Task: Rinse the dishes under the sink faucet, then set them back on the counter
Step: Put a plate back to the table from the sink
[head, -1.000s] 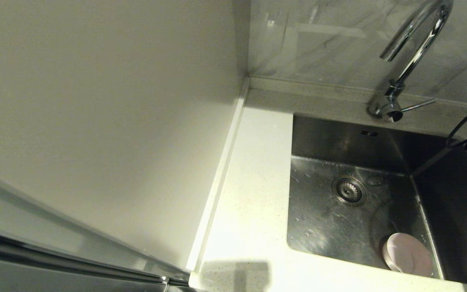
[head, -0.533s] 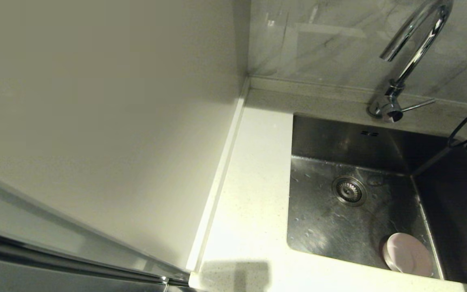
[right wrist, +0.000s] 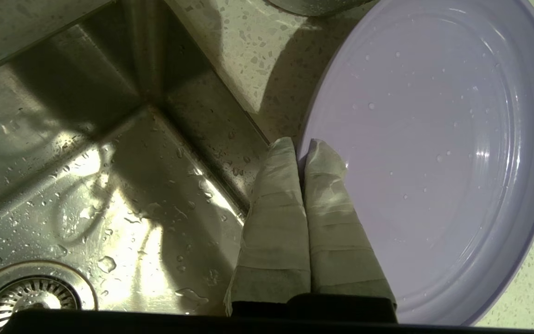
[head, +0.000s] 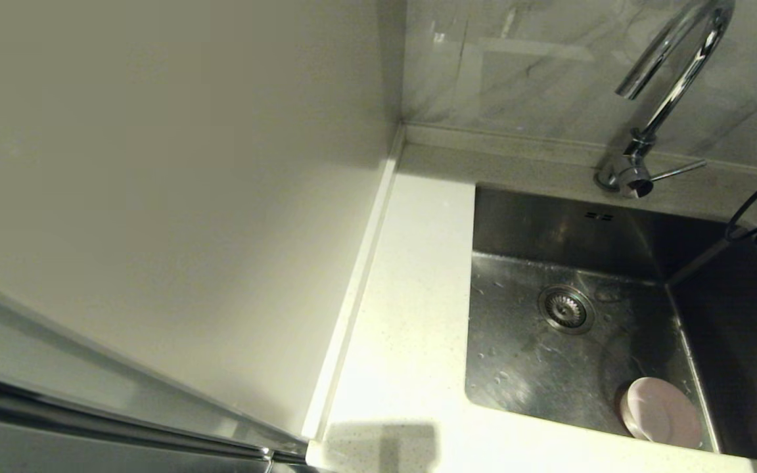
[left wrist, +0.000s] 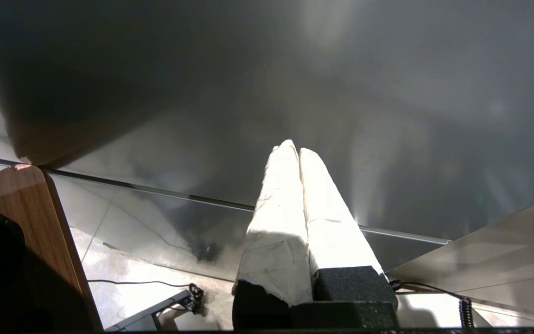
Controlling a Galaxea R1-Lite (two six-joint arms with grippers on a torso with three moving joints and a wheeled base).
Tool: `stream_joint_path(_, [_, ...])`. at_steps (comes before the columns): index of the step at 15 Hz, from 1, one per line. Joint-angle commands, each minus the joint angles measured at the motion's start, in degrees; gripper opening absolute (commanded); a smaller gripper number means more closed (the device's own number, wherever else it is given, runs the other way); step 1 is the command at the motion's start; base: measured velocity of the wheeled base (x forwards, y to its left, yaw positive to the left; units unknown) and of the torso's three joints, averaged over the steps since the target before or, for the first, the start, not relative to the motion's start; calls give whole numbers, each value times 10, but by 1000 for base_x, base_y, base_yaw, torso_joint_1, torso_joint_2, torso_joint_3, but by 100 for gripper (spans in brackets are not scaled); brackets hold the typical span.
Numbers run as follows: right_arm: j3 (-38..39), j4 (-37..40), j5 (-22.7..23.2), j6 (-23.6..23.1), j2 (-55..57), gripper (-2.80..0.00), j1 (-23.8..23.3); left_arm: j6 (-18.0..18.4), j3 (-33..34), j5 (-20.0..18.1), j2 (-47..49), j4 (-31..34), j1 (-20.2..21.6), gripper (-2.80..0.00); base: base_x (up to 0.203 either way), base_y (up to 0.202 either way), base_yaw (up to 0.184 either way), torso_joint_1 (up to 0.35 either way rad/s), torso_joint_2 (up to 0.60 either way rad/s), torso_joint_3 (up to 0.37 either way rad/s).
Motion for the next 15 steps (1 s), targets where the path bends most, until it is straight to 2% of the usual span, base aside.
stream_joint_path(1, [0,2,-2,2,1,-280,0,0,2,0,0,0,-1,-280,0,0,0,0,0,0])
stream_joint_path(3, [1,2,-2,1,1,-280,0,0,1,0,0,0,0,-280,0,0,0,0,0,0])
stream_joint_path(4, [1,1,-2,1,1,-248,0,0,2,0,0,0,0,-280,0,0,0,0,0,0])
stream_joint_path(5, [0,1,-2,1,1,0,0,0,2,0,0,0,0,-280,0,0,0,0,0,0])
stream_joint_path(15, [-7,1,-2,1,4,0,0,0,2,1,0,0,0,-280,0,0,0,0,0,0])
